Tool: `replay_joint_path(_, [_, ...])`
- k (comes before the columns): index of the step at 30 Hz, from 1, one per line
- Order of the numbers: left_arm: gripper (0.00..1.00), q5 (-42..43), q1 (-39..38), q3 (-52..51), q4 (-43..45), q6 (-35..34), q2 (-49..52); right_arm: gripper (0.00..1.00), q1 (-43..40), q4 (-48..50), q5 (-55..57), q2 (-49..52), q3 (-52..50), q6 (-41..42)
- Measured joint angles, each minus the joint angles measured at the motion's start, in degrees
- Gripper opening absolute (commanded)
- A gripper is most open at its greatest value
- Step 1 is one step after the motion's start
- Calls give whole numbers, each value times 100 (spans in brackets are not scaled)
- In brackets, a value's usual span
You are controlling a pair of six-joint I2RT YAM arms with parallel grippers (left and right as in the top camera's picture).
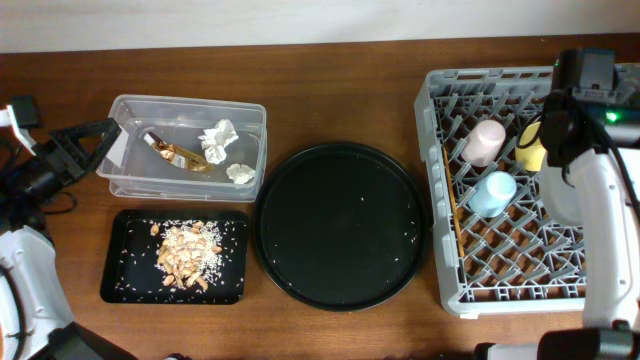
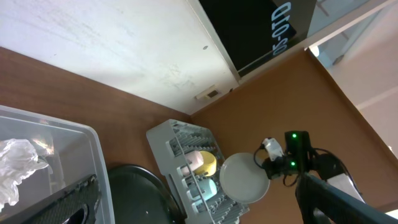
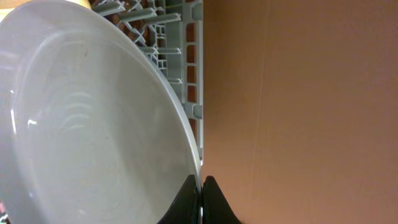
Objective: Sort waste into correct bins and load items into the dishwasher rack
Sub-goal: 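Lift the white plate and carry it into the rack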
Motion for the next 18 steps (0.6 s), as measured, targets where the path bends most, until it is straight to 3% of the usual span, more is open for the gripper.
replay_joint_path(18, [99, 0, 0, 0, 0, 0, 0, 4, -107, 280, -46, 619, 0, -251])
